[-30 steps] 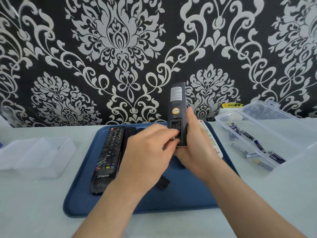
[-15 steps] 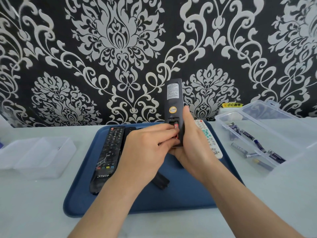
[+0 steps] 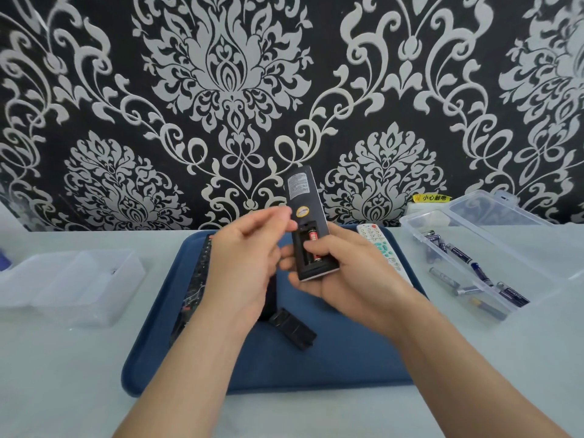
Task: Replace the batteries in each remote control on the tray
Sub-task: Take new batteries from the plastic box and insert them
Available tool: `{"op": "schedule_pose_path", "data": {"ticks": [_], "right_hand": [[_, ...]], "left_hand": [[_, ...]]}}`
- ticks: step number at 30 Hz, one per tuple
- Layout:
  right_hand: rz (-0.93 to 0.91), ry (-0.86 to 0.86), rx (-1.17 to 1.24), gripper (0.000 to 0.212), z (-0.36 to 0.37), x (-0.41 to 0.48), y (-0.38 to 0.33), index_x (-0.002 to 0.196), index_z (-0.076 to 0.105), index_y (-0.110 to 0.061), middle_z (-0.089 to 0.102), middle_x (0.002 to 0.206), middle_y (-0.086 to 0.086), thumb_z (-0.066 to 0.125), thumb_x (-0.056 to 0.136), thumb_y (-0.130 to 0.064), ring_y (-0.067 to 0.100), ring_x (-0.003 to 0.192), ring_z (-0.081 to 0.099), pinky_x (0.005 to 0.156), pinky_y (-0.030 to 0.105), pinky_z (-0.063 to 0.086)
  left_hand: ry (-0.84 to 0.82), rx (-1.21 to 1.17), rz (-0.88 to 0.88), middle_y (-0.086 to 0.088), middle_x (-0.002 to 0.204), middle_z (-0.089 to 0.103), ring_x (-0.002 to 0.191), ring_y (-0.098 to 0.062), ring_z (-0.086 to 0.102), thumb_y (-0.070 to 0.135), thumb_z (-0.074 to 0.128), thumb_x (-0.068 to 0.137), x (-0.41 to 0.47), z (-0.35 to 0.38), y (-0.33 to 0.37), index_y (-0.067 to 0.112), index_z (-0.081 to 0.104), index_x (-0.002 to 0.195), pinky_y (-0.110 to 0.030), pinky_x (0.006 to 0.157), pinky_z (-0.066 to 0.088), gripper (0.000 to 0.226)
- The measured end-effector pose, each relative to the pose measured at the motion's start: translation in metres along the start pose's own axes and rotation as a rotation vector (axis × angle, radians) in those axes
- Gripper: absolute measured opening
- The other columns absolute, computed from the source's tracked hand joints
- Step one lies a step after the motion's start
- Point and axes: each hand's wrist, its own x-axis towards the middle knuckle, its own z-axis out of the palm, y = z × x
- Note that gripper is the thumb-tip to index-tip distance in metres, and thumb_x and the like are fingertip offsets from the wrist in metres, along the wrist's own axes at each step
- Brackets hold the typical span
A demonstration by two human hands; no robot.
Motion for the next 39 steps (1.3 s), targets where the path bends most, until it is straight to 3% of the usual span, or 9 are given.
{"op": "schedule_pose_path", "data": {"ticks": [4, 8, 15, 20, 25, 29, 33, 36, 39], "right_hand": [[0.001, -0.029, -0.012, 0.026, -0.003, -0.002, -0.002, 0.1, 0.059, -0.002, 0.071, 0.092, 0.019, 0.037, 0.095, 0.011, 0.026, 0.081, 0.071, 0.074, 0.037, 0.062], [-0.012, -0.015, 0.002, 0.023, -0.004, -0.001, -0.001, 0.103, 0.056, -0.001, 0.07, 0.093, 0.019, 0.039, 0.094, 0.012, 0.025, 0.082, 0.071, 0.076, 0.039, 0.061], [-0.051, 0.093, -0.2, 0.008, 0.005, 0.002, 0.016, 0.091, 0.062, -0.008, 0.063, 0.078, 0.012, 0.068, 0.088, -0.003, 0.016, 0.067, 0.06, 0.066, 0.027, 0.056], [0.004, 0.115, -0.111, 0.014, 0.001, 0.003, 0.015, 0.095, 0.064, -0.009, 0.068, 0.076, 0.007, 0.068, 0.087, 0.002, 0.018, 0.064, 0.065, 0.066, 0.029, 0.06], [0.032, 0.066, -0.061, 0.013, -0.001, 0.004, 0.015, 0.099, 0.067, -0.008, 0.07, 0.095, 0.012, 0.069, 0.087, -0.002, 0.021, 0.083, 0.067, 0.081, 0.036, 0.06], [-0.005, 0.121, 0.03, 0.028, -0.002, 0.006, 0.013, 0.113, 0.063, 0.003, 0.07, 0.091, 0.013, 0.067, 0.085, 0.006, 0.021, 0.079, 0.069, 0.074, 0.032, 0.061], [-0.074, 0.168, 0.072, 0.018, -0.008, 0.007, 0.009, 0.105, 0.062, 0.004, 0.071, 0.083, 0.013, 0.063, 0.087, 0.008, 0.019, 0.072, 0.07, 0.066, 0.028, 0.059], [-0.111, 0.173, 0.044, 0.021, -0.006, 0.007, 0.01, 0.11, 0.06, 0.006, 0.068, 0.099, 0.023, 0.062, 0.09, 0.003, 0.026, 0.088, 0.069, 0.077, 0.031, 0.06], [-0.079, 0.231, 0.036, 0.017, -0.002, 0.007, 0.007, 0.104, 0.06, -0.005, 0.063, 0.078, 0.012, 0.059, 0.097, -0.02, 0.018, 0.067, 0.061, 0.065, 0.028, 0.055]], "left_hand": [[0.135, -0.348, -0.401, -0.006, 0.065, 0.061, 0.041, -0.007, 0.033, 0.014, 0.05, 0.092, 0.014, -0.016, -0.008, 0.008, 0.064, 0.093, -0.015, 0.031, 0.019, 0.015], [0.08, -0.364, -0.502, -0.011, 0.078, 0.058, 0.058, -0.012, 0.038, 0.004, 0.045, 0.078, 0.013, -0.019, -0.012, 0.009, 0.053, 0.098, -0.019, 0.041, 0.025, 0.022], [0.089, -0.258, -0.327, -0.012, 0.091, 0.05, 0.069, -0.025, 0.046, -0.017, 0.013, 0.067, 0.005, 0.0, -0.01, 0.013, 0.053, 0.098, -0.029, 0.057, 0.029, 0.059], [-0.139, -0.05, -0.092, -0.008, 0.098, 0.049, 0.075, -0.013, 0.045, -0.016, 0.03, 0.051, 0.002, -0.006, -0.011, 0.017, 0.056, 0.108, -0.021, 0.049, 0.037, 0.07], [-0.332, 0.336, 0.199, 0.002, 0.12, 0.056, 0.112, -0.008, 0.054, -0.029, 0.032, 0.066, -0.004, -0.006, -0.015, 0.035, 0.049, 0.119, -0.025, 0.097, 0.044, 0.084], [-0.458, 0.526, 0.281, 0.018, 0.142, 0.046, 0.131, 0.008, 0.038, -0.027, 0.036, 0.075, -0.004, -0.011, -0.016, 0.046, 0.041, 0.129, -0.023, 0.108, 0.036, 0.092], [-0.227, 0.785, 0.504, 0.018, 0.128, 0.059, 0.117, 0.008, 0.053, -0.001, 0.071, 0.079, -0.001, -0.011, -0.02, 0.034, 0.065, 0.117, -0.019, 0.104, 0.041, 0.052], [-0.165, 0.691, 0.449, 0.024, 0.097, 0.07, 0.09, 0.006, 0.067, 0.003, 0.073, 0.08, -0.003, -0.01, -0.017, 0.036, 0.071, 0.099, -0.018, 0.089, 0.051, 0.038], [-0.056, 0.676, 0.539, 0.034, 0.082, 0.068, 0.081, 0.006, 0.067, 0.011, 0.071, 0.084, -0.004, -0.011, -0.012, 0.041, 0.071, 0.093, -0.009, 0.078, 0.048, 0.032]]}}
